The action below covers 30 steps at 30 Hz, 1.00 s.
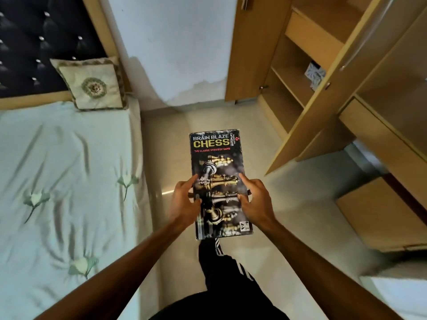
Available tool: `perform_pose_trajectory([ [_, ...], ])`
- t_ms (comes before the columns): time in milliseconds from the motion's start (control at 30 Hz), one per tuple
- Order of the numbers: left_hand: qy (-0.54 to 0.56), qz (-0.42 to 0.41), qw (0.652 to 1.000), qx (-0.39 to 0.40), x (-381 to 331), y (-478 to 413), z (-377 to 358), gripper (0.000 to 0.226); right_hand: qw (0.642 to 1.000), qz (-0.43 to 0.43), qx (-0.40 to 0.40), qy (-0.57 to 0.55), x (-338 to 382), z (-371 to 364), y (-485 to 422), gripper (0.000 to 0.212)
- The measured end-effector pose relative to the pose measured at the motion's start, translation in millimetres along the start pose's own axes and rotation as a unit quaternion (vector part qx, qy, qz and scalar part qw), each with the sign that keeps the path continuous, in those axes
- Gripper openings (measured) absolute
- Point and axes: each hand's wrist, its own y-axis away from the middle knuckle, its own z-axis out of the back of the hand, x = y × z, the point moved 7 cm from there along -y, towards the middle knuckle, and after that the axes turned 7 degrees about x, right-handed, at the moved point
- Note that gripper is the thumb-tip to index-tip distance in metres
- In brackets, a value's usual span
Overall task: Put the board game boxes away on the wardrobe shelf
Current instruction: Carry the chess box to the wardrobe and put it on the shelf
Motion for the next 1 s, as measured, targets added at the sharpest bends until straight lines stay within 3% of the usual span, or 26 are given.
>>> perform_pose_trajectory([
  [533,0.002,-0.018,0.999,0.031,-82.3,-453.4,73.4,0.064,0.999,-0.024,-0.03,-0.002,16.8,58.6,-446.8,0.064],
  [733,-0.016,-0.058,0.993,0.1,-140.2,-637.4,65.1,0.063,0.992,-0.078,-0.092,-0.033,-11.5,101.5,-595.0,0.065],
  [1000,-0.051,-0.122,0.968,0.213,-248.4,-828.7,4.2,0.061,0.968,-0.145,-0.195,-0.057,-60.4,195.9,-725.0,0.064],
])
